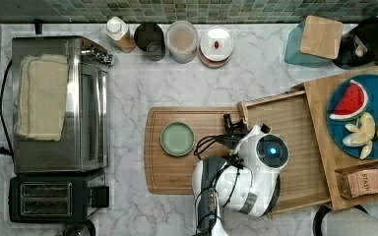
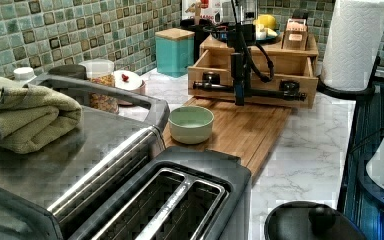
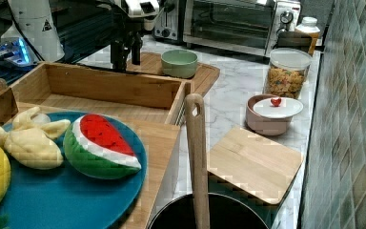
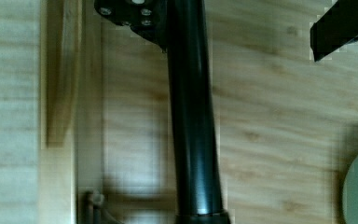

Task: Open the drawer.

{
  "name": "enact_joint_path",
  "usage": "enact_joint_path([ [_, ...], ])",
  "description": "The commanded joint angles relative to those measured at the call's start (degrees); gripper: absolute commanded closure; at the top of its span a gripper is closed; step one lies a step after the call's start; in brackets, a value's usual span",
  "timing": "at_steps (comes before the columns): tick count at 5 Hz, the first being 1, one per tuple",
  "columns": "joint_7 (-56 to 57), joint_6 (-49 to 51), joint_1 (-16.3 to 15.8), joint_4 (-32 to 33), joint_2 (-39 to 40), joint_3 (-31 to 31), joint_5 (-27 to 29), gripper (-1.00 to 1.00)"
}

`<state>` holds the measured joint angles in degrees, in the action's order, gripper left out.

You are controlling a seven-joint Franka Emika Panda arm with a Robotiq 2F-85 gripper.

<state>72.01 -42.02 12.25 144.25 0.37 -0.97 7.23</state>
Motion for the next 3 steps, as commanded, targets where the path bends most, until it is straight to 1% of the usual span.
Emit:
enact_joint_path([
  [1,-7.85,7.27,-7.25,0.83,-7.1,6.19,8.68,-1.0],
  [2,-6.64,4.1,-7.39,2.61,-8.6,5.66,11.77,-1.0],
  [3,-6.64,4.1,-7.48,2.6,-8.61,5.57,11.75,-1.0],
])
